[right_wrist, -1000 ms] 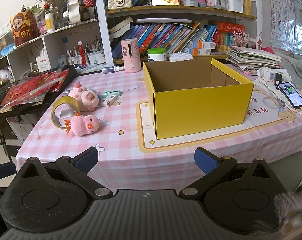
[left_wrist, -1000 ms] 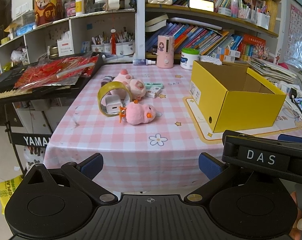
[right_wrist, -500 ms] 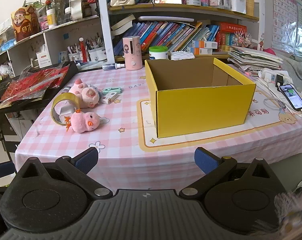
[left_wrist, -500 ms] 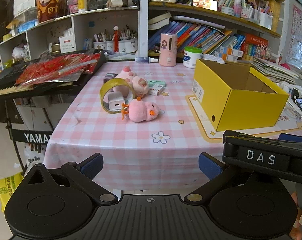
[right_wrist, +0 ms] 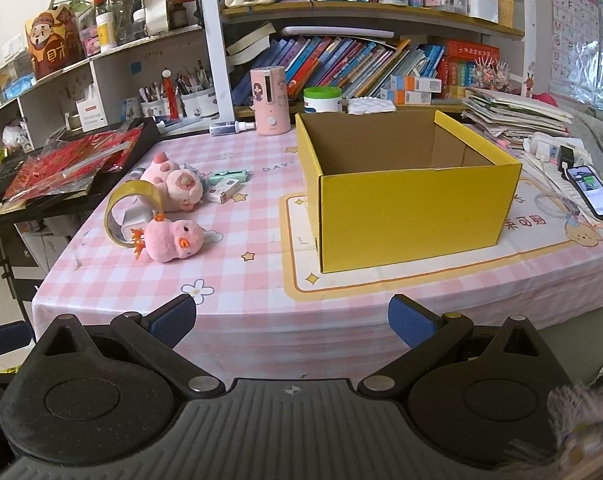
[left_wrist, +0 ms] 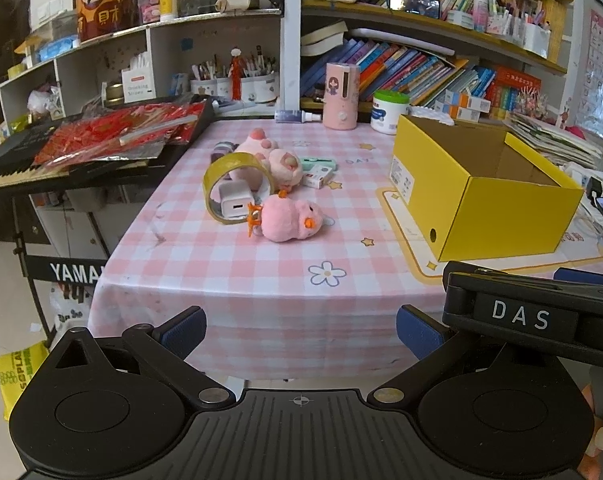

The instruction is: Organize objects

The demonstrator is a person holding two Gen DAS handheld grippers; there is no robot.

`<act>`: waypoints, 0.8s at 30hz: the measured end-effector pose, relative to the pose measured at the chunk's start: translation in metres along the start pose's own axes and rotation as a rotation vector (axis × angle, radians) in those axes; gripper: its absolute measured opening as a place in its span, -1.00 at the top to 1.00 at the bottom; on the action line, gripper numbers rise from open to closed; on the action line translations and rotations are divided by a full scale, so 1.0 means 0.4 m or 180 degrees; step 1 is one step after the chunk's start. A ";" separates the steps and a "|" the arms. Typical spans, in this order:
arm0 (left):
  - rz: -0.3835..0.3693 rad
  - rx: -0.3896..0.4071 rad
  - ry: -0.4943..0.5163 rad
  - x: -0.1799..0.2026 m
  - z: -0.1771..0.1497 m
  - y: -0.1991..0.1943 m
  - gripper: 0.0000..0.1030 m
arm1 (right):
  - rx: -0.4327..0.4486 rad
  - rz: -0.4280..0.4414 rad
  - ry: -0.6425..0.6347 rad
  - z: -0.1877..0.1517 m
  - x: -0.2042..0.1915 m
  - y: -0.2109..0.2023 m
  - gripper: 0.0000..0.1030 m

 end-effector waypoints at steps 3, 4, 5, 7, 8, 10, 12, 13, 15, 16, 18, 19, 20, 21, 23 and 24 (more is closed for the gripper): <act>0.0010 -0.0009 -0.0015 -0.007 0.000 0.003 -0.99 | -0.0014 0.0018 -0.0013 0.001 -0.006 0.006 -1.00; 0.0012 -0.0015 -0.0026 -0.010 0.001 0.004 -0.99 | -0.0019 0.0021 -0.0020 0.002 -0.008 0.008 -1.00; 0.0016 -0.0017 -0.0032 -0.012 0.001 0.006 -0.99 | -0.0026 0.0027 -0.0025 0.003 -0.011 0.011 -1.00; 0.0030 -0.0020 -0.0045 -0.019 0.003 0.009 -0.99 | -0.0039 0.0042 -0.0039 0.006 -0.016 0.016 -1.00; 0.0037 -0.0025 -0.0056 -0.022 0.003 0.011 -0.99 | -0.0044 0.0051 -0.0047 0.007 -0.019 0.018 -1.00; 0.0057 -0.0036 -0.0074 -0.029 0.004 0.016 -0.99 | -0.0060 0.0072 -0.0065 0.009 -0.027 0.027 -1.00; 0.0081 -0.0043 -0.0091 -0.039 0.005 0.021 -0.99 | -0.0074 0.0097 -0.0083 0.010 -0.036 0.035 -1.00; 0.0093 -0.0048 -0.0102 -0.045 0.007 0.024 -0.98 | -0.0081 0.0112 -0.0093 0.011 -0.041 0.040 -1.00; 0.0123 -0.0052 -0.0119 -0.057 0.010 0.030 -0.98 | -0.0102 0.0145 -0.0119 0.016 -0.054 0.051 -1.00; 0.0140 -0.0054 -0.0127 -0.063 0.012 0.034 -0.98 | -0.0110 0.0163 -0.0135 0.018 -0.060 0.057 -1.00; 0.0178 -0.0060 -0.0152 -0.076 0.014 0.041 -0.98 | -0.0128 0.0201 -0.0168 0.023 -0.075 0.069 -1.00; 0.0196 -0.0063 -0.0168 -0.083 0.016 0.045 -0.98 | -0.0136 0.0220 -0.0185 0.026 -0.082 0.075 -1.00; 0.0214 -0.0066 -0.0184 -0.091 0.018 0.049 -0.98 | -0.0146 0.0243 -0.0205 0.029 -0.090 0.083 -1.00; 0.0233 -0.0069 -0.0200 -0.098 0.020 0.053 -0.98 | -0.0154 0.0264 -0.0224 0.033 -0.098 0.091 -1.00; 0.0274 -0.0080 -0.0233 -0.112 0.025 0.064 -0.98 | -0.0173 0.0309 -0.0261 0.038 -0.114 0.106 -1.00; 0.0296 -0.0086 -0.0250 -0.120 0.027 0.070 -0.98 | -0.0186 0.0331 -0.0281 0.042 -0.121 0.115 -1.00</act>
Point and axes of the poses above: each gripper's, at about its wrist camera, not at the fingertips, and y roughly the way its jaws point, x to its right, z to its top, the point moved 7 cm from there along y, roughly the way its jaws point, and after that the axes turned 3 degrees about x, right-handed, at the moved point
